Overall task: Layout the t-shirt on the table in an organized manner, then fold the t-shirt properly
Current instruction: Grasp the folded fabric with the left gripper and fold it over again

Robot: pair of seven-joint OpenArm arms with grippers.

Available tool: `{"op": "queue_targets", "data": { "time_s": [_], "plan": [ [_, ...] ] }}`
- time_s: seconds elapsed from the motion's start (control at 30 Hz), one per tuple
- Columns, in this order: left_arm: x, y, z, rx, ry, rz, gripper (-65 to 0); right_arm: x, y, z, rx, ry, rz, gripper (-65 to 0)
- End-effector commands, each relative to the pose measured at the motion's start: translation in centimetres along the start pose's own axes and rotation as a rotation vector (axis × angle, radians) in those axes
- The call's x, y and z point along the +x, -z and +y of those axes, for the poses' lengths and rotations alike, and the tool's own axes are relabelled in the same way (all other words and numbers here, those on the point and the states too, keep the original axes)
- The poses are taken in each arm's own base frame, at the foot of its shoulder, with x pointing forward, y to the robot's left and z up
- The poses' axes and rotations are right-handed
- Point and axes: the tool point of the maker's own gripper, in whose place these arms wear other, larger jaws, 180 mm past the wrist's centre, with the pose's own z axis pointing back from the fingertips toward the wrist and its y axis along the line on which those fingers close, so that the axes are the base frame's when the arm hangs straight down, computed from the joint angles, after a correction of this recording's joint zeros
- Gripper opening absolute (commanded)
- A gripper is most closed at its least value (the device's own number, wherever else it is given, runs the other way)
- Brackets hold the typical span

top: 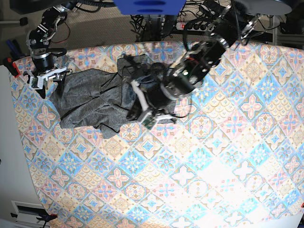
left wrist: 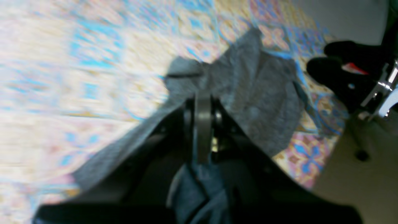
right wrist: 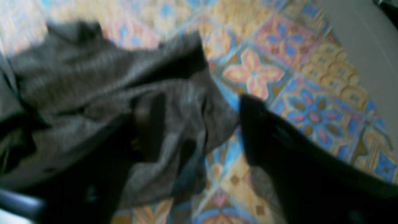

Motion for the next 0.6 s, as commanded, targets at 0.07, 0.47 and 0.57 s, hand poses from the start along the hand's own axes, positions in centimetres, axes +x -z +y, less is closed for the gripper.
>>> {"op": "queue_targets", "data": {
  "time_s": [0.07,0.47,0.57],
  "plan": [
    [1.0,-2.4,1.2,0.03,0.011,-0.049,-65.0,2.8,-0.1,-0.3,0.008,0.035,-0.112,-13.3],
    [-1.5,-10.3,13.2,0.41,-0.102,-0.05,-65.0,-0.5,1.4,-2.5,-0.028,0.316,-0.041,-8.8],
    [-2.3,-12.2,14.8,0.477,-0.127,-0.047,-65.0,-0.7,2.8,-2.4,-0.022,0.363,-0.05,-8.8]
  ]
}}
